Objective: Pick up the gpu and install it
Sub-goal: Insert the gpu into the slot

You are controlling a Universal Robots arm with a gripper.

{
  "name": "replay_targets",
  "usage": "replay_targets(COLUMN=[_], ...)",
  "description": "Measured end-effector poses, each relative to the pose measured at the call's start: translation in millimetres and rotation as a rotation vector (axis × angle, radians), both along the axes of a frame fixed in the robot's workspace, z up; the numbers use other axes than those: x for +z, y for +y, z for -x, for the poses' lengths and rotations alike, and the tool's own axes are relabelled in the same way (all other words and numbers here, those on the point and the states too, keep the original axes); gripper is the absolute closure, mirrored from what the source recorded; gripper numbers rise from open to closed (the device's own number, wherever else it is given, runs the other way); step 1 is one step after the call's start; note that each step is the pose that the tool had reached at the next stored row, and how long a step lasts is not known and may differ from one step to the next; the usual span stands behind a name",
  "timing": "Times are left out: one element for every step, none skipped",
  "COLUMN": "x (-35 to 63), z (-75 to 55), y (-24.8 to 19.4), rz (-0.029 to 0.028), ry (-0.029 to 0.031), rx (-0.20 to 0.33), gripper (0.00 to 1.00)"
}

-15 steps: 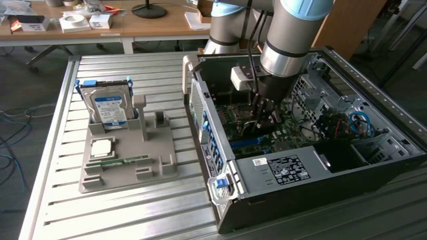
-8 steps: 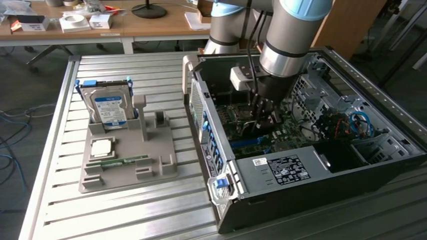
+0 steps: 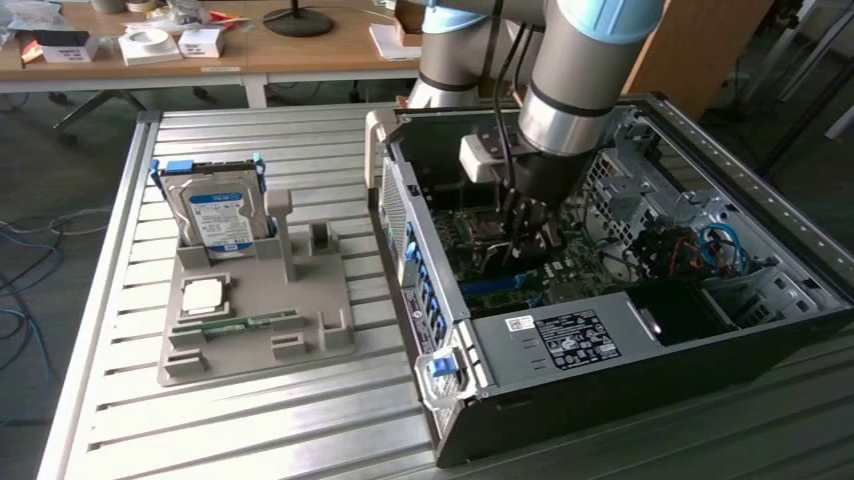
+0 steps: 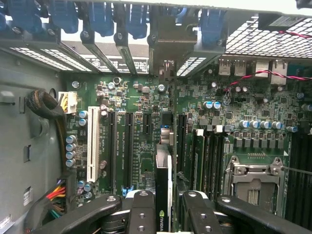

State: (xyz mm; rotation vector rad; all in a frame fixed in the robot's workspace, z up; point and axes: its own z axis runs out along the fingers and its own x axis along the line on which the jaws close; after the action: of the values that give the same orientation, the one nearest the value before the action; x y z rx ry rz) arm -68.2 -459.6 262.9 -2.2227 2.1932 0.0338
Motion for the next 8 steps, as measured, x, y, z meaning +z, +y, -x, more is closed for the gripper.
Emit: replay_targets(x=[-0.2,-0.1,-0.1,-0.2,-0.8,-1.3,-1.3,-1.3], z=[0.0,0.0,0.1,0.1,0.2,0.3,0.3,0.3], y=[-0.1,-0.1,-0.1,0.0,0.0,0.0,0.0,0.0], rz=[0.0001,0.0002,0.0002,0.0002,-0.0003,-0.0003,-0.0001,0.0000], ry=[0.0000,0.0001,0.0002,0.0002,0.0000,0.0000,0.0000,0.0001], rx=[0.000,0.000,0.000,0.000,0.000,0.000,0.000,0.000], gripper=[0.74,0.74,0.74,0.74,0.74,0.74,0.74,0.74])
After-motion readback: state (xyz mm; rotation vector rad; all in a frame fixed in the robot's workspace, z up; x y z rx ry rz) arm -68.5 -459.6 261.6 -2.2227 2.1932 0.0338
